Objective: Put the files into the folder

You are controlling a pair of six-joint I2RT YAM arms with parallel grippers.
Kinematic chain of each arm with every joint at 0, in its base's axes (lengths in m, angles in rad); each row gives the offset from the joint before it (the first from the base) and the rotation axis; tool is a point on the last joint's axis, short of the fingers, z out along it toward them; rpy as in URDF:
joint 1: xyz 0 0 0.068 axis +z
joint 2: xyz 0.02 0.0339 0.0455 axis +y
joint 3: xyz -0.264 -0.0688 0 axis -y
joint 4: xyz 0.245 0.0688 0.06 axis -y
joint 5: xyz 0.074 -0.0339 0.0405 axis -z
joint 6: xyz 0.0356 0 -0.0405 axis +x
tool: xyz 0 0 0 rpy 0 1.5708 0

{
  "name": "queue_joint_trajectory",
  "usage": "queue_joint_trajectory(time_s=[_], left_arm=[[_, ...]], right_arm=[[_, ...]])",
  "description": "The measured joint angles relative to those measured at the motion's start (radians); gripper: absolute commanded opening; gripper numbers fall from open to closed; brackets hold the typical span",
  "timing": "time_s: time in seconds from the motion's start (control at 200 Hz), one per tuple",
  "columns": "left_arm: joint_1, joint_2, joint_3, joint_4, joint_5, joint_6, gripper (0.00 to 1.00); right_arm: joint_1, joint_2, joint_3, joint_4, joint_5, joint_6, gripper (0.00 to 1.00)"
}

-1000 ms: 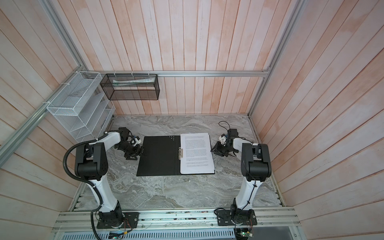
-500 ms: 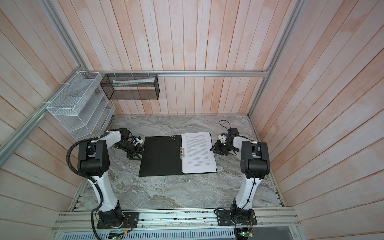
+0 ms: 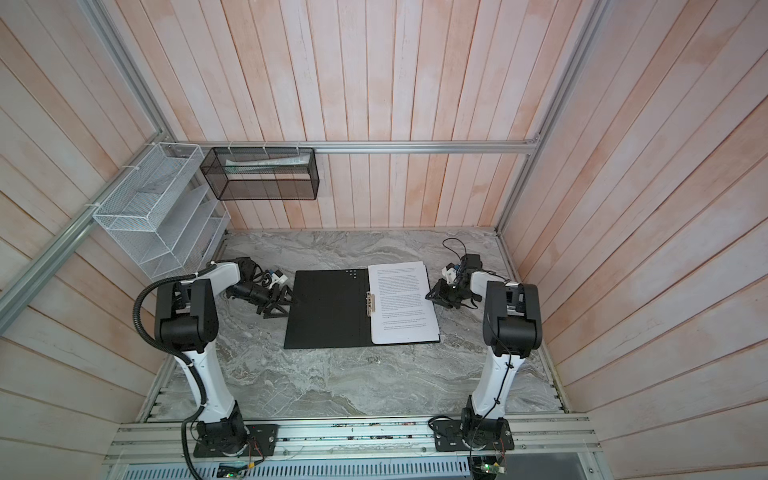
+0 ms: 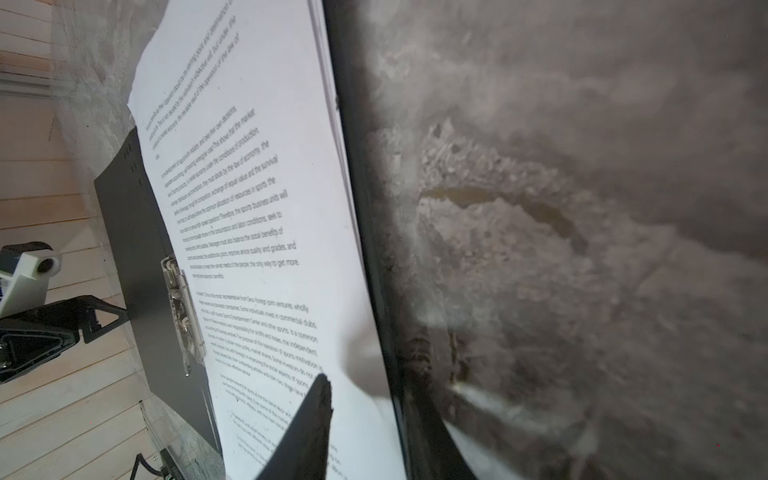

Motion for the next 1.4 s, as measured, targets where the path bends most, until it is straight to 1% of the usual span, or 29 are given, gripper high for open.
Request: queue_joint_trajectory(time_s=[0.345,0.4,0.54,0.75,0.911,1.151,1.216,1.331,1.396], left_arm=[[0.010,0.000,0.001,-0.045,0.155,0.069,0.80],[0.011,0.000,0.002,-0.060,0.182,0.080,0.78],[0.010,0.005,0.007,-0.066,0.196,0.084,0.78],[-0.017,-0.005,-0.028,0.016,0.108,0.050,0.78],[-0.031,-0.006,-0.077,0.078,0.065,0.008,0.78],[-0.047,-0.012,-0.093,0.102,0.013,-0.062,0.79],[-0.057,-0.026,-0.094,0.106,-0.024,-0.080,0.81],[-0.078,-0.069,-0.111,0.117,-0.121,-0.103,0.83],[-0.083,-0.082,-0.119,0.117,-0.153,-0.111,0.83]], right_arm=[[-0.016,0.000,0.010,0.012,0.044,-0.008,0.32],[-0.018,0.000,0.011,0.016,0.051,-0.009,0.32],[-0.022,0.000,0.013,0.022,0.059,-0.012,0.32],[-0.022,0.000,0.013,0.022,0.059,-0.012,0.32],[-0.022,0.000,0.013,0.023,0.060,-0.012,0.32],[-0.022,0.000,0.013,0.023,0.060,-0.016,0.32],[-0.019,0.000,0.013,0.022,0.057,-0.016,0.32],[-0.008,0.003,0.012,0.018,0.041,-0.016,0.32],[-0.001,0.005,0.012,0.015,0.031,-0.016,0.32]])
